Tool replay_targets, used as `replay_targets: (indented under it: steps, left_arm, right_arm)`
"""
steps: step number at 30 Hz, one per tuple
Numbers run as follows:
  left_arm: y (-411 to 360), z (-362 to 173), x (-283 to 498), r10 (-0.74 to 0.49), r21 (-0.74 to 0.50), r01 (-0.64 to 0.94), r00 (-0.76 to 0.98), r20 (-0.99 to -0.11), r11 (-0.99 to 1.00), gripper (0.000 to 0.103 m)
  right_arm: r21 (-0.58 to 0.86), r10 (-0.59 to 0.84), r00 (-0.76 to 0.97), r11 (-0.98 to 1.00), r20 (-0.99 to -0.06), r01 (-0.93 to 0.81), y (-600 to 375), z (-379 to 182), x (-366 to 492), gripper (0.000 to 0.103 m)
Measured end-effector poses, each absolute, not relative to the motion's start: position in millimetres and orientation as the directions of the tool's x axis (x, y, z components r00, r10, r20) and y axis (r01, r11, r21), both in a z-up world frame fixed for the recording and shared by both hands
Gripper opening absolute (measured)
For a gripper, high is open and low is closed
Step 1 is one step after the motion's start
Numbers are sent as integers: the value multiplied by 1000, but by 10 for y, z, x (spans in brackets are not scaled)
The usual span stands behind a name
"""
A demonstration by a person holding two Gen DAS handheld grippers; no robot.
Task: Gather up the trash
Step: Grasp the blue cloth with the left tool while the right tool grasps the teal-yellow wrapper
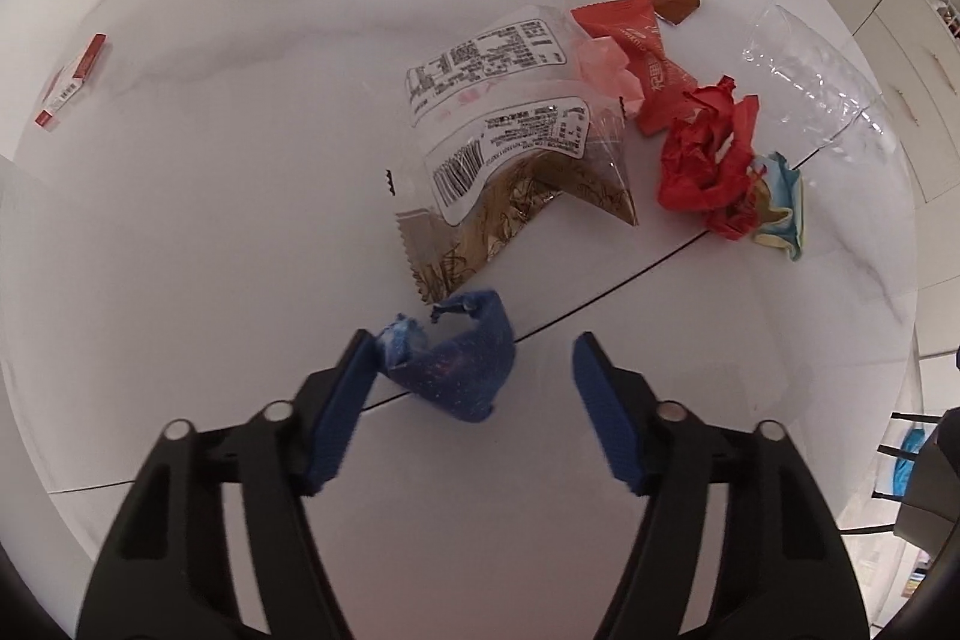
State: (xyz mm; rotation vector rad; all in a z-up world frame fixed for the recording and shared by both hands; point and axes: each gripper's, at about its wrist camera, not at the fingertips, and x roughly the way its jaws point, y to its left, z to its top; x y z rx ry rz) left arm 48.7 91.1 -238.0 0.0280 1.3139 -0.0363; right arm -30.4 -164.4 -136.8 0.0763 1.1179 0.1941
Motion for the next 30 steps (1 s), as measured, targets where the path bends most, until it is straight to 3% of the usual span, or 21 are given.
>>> replay_targets:
  steps: [3,7,15,17,18,30]
  left_arm:
    - [982,-2465,522,-58,-57,10,220,-974,998,35]
    - [985,-2462,538,-55,-49,31,221,-974,998,30]
    - [1157,-2428,582,-77,-76,14,229,-970,997,29]
    - [1153,-2403,603,-83,-83,11,235,-968,997,29]
    - [1162,-2397,584,-85,-85,12,238,-968,996,29]
    - [883,-1845,328,-110,-63,159,310,-944,985,29]
  right_arm:
    - [168,219,415,974,-883,-155,-1540,-1412,-150,96]
    - [188,259,399,960,-880,-210,-1344,-1532,130,95]
    - [106,224,347,938,-911,-329,-894,-1959,598,62]
    - [96,215,339,938,-916,-334,-853,-2029,645,41]
    - [90,208,335,938,-919,-334,-840,-2049,658,35]
    - [166,258,405,954,-877,-248,-1365,-1621,309,31]
